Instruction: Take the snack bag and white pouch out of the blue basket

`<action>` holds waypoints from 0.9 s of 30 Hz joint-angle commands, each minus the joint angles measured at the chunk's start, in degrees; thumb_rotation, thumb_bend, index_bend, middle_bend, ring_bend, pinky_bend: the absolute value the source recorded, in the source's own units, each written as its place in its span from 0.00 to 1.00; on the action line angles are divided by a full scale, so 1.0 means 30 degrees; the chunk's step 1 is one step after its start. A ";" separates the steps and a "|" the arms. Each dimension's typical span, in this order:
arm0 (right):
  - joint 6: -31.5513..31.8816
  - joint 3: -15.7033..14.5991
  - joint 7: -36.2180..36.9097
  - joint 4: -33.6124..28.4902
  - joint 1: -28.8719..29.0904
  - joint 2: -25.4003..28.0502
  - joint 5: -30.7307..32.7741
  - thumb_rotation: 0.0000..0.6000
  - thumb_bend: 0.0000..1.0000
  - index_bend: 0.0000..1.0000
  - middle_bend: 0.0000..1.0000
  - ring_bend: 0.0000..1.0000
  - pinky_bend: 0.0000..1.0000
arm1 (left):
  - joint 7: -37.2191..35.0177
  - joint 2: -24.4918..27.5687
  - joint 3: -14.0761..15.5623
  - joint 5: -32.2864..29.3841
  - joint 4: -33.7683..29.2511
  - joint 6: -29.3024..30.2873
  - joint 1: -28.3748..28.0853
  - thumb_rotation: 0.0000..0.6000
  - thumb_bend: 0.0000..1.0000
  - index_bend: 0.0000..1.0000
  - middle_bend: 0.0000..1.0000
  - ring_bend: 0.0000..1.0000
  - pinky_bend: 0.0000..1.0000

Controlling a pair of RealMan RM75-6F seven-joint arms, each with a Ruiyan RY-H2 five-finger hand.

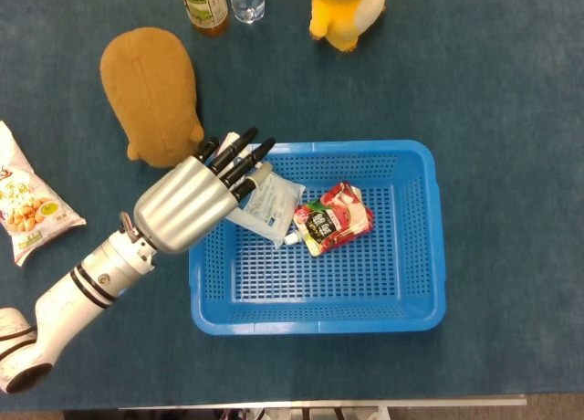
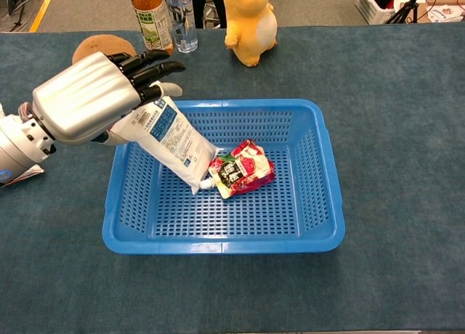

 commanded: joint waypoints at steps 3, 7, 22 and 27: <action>0.0023 0.0003 0.0080 0.0073 -0.0028 -0.0021 0.0011 1.00 0.08 0.25 0.32 0.28 0.46 | 0.0136 -0.0003 0.0088 0.0250 -0.0192 -0.0078 -0.0144 1.00 0.04 0.23 0.12 0.10 0.38; 0.0086 -0.0002 0.0150 0.0113 -0.0082 -0.0031 0.0010 1.00 0.08 0.25 0.32 0.28 0.46 | 0.0343 0.0030 0.0243 0.0483 -0.0435 -0.0216 -0.0229 1.00 0.04 0.24 0.12 0.10 0.38; 0.0135 0.0000 0.0361 0.0304 -0.0182 -0.0104 0.0052 1.00 0.08 0.25 0.32 0.28 0.46 | 0.0268 -0.0331 0.0403 0.0995 -0.0235 -0.0719 -0.0752 1.00 0.04 0.24 0.12 0.10 0.38; 0.0151 -0.0003 0.0414 0.0362 -0.0208 -0.0148 0.0053 1.00 0.08 0.25 0.32 0.28 0.46 | -0.0013 -0.0615 0.0406 0.1280 0.0051 -0.0786 -0.1041 1.00 0.04 0.25 0.13 0.11 0.38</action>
